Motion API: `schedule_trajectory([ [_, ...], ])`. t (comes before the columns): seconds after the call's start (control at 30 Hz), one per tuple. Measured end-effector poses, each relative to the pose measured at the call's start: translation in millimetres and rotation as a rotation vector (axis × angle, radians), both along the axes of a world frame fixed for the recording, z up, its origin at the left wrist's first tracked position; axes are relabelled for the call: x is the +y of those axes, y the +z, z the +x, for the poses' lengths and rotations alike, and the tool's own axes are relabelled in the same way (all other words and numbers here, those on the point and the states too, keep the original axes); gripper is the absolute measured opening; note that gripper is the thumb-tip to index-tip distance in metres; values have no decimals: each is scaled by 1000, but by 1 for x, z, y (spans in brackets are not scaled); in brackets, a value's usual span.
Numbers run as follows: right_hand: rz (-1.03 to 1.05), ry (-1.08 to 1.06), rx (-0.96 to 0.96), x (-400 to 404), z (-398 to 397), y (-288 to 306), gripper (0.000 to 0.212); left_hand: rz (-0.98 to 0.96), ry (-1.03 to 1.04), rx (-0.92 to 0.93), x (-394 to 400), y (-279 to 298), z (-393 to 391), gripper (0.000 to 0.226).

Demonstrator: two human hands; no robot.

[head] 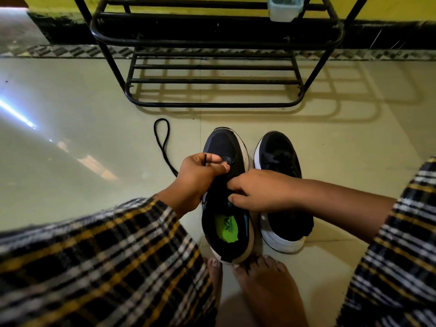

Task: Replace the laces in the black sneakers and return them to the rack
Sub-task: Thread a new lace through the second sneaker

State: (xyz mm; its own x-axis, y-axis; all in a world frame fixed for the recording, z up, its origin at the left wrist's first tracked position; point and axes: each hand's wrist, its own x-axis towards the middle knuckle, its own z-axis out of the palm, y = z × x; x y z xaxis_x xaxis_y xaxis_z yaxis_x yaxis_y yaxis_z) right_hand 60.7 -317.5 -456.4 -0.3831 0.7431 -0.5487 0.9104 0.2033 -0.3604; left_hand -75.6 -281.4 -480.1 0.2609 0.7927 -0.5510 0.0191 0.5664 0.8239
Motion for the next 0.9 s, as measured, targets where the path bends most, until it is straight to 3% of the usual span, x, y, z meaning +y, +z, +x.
schedule_trajectory([
  [0.1,-31,-146,14,8,3,3,34,49,-34,13,1,0,-3,21],
  [0.23,173,-385,106,16,12,-11,29,58,-55,4,0,1,-3,19],
  [0.33,211,-500,171,19,16,-20,25,57,-48,-8,-1,0,-2,19],
  [0.7,391,-514,158,21,5,-22,15,55,-35,24,-1,-1,-1,10],
  [0.9,277,-764,384,21,4,-23,17,26,-4,20,-4,2,3,10],
])
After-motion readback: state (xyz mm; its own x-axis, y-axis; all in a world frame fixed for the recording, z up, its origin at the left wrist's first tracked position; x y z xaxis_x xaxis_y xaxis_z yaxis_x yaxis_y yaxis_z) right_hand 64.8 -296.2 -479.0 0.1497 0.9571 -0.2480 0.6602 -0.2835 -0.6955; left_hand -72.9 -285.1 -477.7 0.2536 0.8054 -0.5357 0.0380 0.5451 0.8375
